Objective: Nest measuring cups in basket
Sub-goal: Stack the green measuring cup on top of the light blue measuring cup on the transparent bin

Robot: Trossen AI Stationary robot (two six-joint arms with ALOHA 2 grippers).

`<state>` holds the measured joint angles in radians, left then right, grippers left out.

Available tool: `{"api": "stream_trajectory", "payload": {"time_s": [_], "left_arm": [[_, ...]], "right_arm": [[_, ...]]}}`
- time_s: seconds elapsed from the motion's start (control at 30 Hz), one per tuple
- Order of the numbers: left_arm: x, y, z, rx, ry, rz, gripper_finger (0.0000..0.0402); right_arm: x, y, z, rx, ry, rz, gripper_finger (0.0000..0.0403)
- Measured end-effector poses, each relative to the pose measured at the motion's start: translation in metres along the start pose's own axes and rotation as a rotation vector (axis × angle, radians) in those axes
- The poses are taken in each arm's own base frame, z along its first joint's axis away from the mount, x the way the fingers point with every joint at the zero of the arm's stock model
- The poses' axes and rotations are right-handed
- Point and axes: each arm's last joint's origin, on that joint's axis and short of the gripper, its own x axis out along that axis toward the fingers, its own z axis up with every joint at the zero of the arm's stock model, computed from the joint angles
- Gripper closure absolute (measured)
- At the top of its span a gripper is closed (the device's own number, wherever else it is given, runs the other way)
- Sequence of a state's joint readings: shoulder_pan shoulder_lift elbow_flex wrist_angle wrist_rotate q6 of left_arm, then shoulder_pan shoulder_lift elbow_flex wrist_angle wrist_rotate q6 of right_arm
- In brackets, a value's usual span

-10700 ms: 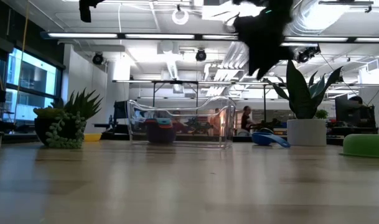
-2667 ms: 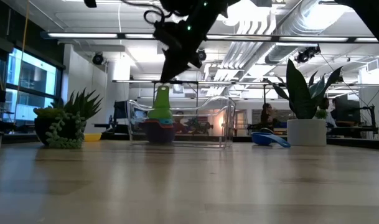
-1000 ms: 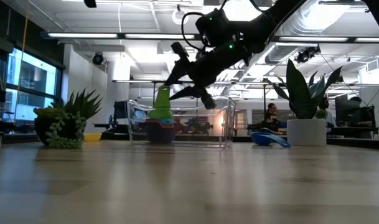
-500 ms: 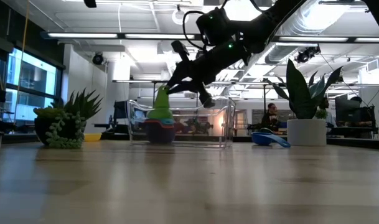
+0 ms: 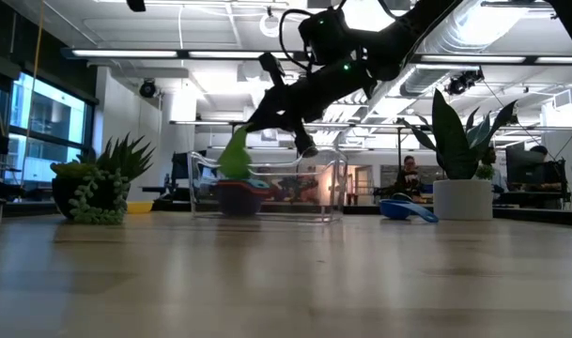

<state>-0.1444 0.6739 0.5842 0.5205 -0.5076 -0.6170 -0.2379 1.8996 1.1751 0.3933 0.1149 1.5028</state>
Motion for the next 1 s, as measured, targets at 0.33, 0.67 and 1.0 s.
{"api": "stream_trajectory", "payload": {"time_s": [0.33,0.67,1.0], "left_arm": [[0.0,0.0,0.0,-0.006,0.0,0.0,0.0186],[0.0,0.0,-0.0001,-0.008,0.0,0.0,0.0186],[0.0,0.0,0.0,-0.008,0.0,0.0,0.0186]], "right_arm": [[0.0001,-0.0015,-0.0002,-0.091,0.03,-0.012,0.0402],[0.0004,-0.0017,0.0043,-0.085,0.026,-0.013,0.0399],[0.0006,-0.0018,0.0063,-0.082,0.022,-0.013,0.0353]]}}
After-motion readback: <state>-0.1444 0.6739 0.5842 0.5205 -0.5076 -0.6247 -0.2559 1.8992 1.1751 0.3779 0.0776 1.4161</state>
